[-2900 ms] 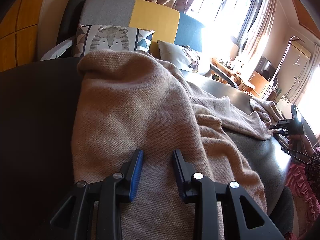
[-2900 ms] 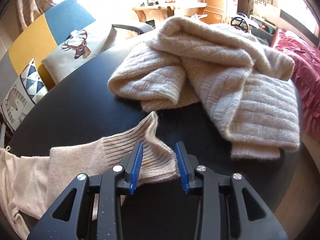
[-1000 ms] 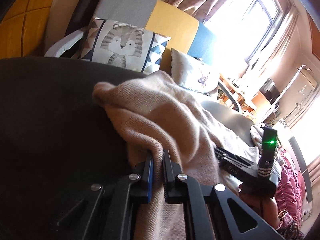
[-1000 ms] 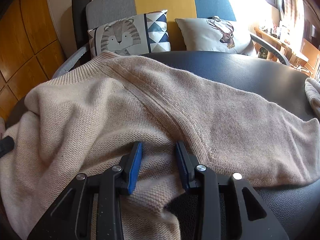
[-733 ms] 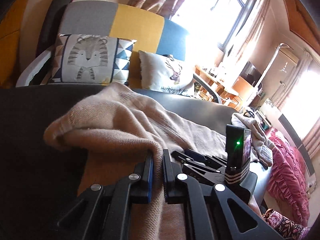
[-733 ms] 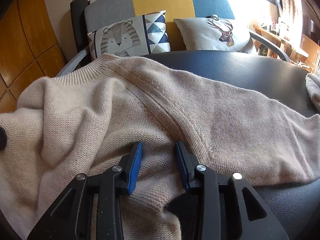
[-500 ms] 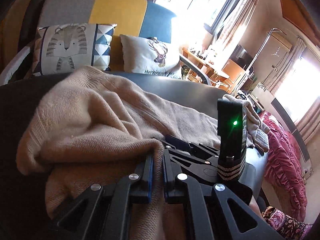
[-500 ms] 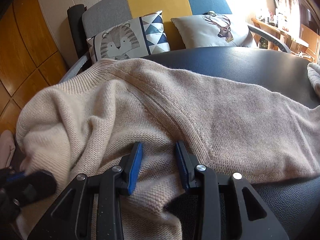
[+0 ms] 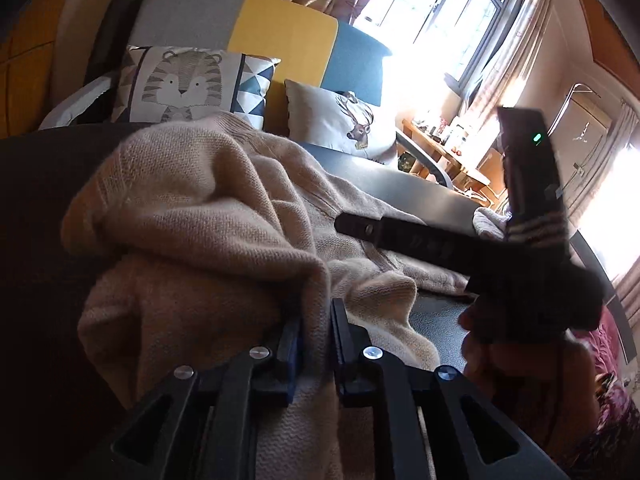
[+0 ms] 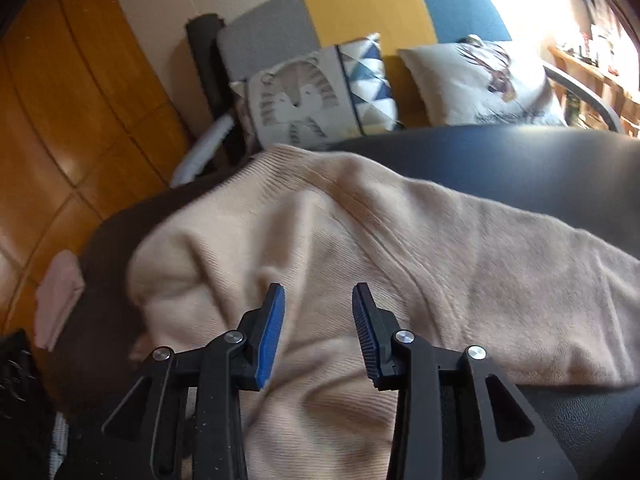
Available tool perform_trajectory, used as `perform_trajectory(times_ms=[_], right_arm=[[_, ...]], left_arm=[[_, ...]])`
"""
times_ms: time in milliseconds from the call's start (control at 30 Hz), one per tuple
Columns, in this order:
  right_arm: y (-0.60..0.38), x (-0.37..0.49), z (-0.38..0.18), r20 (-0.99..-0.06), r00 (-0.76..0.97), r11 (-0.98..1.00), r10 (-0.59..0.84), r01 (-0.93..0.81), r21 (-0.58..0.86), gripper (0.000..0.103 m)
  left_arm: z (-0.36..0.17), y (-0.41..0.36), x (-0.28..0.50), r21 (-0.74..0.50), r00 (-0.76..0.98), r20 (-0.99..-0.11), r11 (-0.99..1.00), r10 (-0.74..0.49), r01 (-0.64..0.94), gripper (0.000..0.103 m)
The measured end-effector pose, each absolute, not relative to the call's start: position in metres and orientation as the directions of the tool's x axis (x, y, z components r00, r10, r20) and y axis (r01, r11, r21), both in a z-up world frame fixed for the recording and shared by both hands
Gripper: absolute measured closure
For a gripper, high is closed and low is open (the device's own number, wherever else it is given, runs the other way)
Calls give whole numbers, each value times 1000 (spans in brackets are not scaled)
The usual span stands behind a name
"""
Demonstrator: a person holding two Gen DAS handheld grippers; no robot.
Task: Fold clothes
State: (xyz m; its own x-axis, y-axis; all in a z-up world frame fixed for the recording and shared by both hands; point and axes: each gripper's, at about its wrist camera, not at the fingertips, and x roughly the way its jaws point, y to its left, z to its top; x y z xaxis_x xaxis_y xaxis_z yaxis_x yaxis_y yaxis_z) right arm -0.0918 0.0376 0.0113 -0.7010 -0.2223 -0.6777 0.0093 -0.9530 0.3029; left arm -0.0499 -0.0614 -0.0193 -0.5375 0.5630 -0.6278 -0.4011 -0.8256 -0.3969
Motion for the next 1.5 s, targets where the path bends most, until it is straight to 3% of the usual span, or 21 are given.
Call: perform_trajectory(times_ms=[67,233,467,533,567,733,900,1100,1267,1500], right_arm=[[6,-98,26,-709,-656,-966,-257,141,219,44],[-80,-111,27,-816,-530,-905,-231,426,-21,44],[-129,-130,-25,-929,-366,-827,-58,539,-161,44],[-129,-131,-31,-919,-394,-835,-35,516,-190,61],[-125,-132,-30,-914,-404,-853,-41,491,-179,84],[-81,-128,-8,-858,-492,-950,-145,313,-19,88],[-12,-115,6,-749,-600,-957,-280,112,268,90],[69,-103,-37,-679,-644,-813,-352,-149,563,92],[104,-91,-77,-620,-690,-693,-373,-237,681,96],[110,-78,-80,-558,-754,-700,-346,-189,689,97]], left_arm=[[-21,-67,-44,-416,-547,-610,-819,573,-394,89],[-25,-80,-28,-464,-572,-564,-801,596,-377,87],[-30,-94,-14,-516,-593,-515,-777,619,-361,87],[-31,-95,-14,-523,-592,-511,-772,623,-361,87],[-31,-95,-14,-526,-592,-509,-770,625,-361,87],[-33,-97,-14,-543,-589,-499,-759,635,-359,86],[-28,-89,-13,-518,-587,-507,-768,631,-378,85],[-27,-80,-14,-504,-575,-521,-771,631,-389,84],[-26,-75,-15,-500,-545,-540,-765,641,-405,84],[-1,-96,-30,-543,-458,-552,-717,697,-437,84]])
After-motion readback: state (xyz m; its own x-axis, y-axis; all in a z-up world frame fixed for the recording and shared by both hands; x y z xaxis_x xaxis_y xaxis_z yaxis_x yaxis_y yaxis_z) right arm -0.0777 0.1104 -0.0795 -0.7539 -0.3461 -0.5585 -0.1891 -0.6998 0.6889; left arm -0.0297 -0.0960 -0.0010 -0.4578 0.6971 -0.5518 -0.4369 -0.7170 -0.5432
